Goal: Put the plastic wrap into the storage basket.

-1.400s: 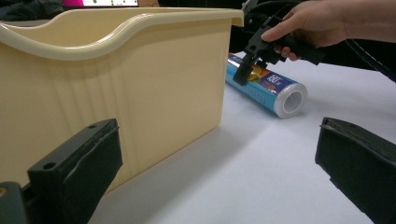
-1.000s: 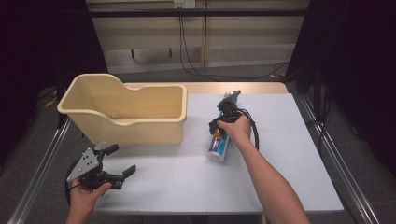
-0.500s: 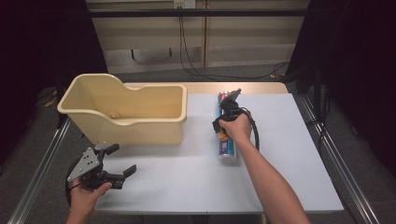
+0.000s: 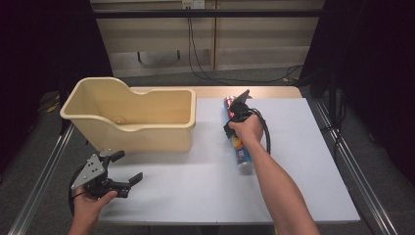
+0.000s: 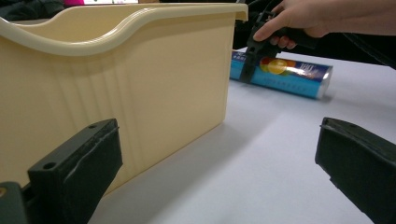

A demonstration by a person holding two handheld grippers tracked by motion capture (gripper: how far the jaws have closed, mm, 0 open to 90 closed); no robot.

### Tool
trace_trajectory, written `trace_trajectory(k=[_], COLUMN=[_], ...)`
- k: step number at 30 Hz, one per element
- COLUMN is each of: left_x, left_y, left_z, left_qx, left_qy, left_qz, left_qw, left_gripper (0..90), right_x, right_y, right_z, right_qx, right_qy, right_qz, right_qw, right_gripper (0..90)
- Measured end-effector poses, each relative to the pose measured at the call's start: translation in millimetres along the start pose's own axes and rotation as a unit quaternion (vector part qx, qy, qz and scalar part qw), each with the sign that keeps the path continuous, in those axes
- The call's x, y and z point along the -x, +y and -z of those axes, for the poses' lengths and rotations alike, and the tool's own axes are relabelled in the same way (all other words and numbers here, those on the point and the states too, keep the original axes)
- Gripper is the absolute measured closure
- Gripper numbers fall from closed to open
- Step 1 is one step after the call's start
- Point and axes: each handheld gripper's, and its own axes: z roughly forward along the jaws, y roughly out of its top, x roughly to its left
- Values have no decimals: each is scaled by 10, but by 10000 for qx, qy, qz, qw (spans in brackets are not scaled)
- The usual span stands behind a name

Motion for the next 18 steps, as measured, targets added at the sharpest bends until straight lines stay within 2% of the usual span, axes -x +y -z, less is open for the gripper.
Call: trace_trajectory(k=[2,9,12,18], left_x=[0,19,23,29], left_y=[-3,21,25,23], left_z=[-9,-12,-12,-14], left_qx=[-8,69,33,39], left_qy=[-2,25,21,7], left_qz=[29,21,-2,16], left_qw=[10000,10000,10000,10000], left_gripper=[4,5,6,6], right_x=[42,116,118,156], right_y=[-22,-29,-41,-48], right_z=[71,358,401,527], right_qx=[69,-73,-99,25], right_qy=[114,-12,-33,117], right_qz=[169,638,734,792], right_qw=[9998,9979,9972,9968], right_gripper=[320,322,322,322])
